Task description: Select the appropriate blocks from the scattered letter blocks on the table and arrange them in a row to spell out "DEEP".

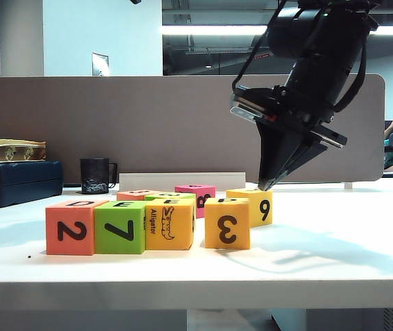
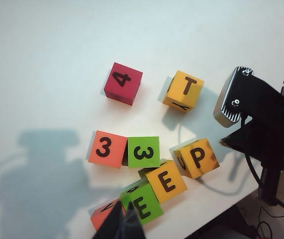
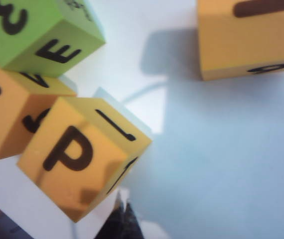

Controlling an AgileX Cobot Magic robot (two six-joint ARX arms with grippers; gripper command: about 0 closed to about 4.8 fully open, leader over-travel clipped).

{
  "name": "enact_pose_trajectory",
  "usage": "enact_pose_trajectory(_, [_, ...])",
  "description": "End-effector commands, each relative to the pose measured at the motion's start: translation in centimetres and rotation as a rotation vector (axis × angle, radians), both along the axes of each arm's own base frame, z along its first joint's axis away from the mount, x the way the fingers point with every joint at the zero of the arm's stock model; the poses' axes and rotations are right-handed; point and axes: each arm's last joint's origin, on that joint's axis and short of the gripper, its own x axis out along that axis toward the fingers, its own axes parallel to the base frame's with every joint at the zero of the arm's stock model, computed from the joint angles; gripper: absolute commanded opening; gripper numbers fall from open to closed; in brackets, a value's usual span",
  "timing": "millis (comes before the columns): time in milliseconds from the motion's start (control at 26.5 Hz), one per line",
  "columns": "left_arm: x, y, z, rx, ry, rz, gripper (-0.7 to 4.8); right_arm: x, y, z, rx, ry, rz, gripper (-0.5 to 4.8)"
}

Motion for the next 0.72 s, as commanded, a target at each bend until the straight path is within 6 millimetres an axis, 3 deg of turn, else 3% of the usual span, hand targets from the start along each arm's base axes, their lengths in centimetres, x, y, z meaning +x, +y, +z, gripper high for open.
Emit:
enact_pose_trajectory(38, [-0.2, 0.1, 0.1, 0.005, -0.001, -0.007, -0.06, 0.2, 0.2, -0.2, 0.003, -0.007, 0.005, -0.05])
enact_pose_trajectory(415, [-0.2, 0.1, 0.1, 0.005, -0.001, -0.007, -0.06, 0.8, 0.6, -1.9, -0.005, 0.029, 0.010, -0.06])
enact_pose_trajectory(717, [-0.2, 0.1, 0.1, 0.004, -0.001, -0.007, -0.06, 0.9, 1.4, -1.7, 0.084, 0.015, 0.055, -0.06])
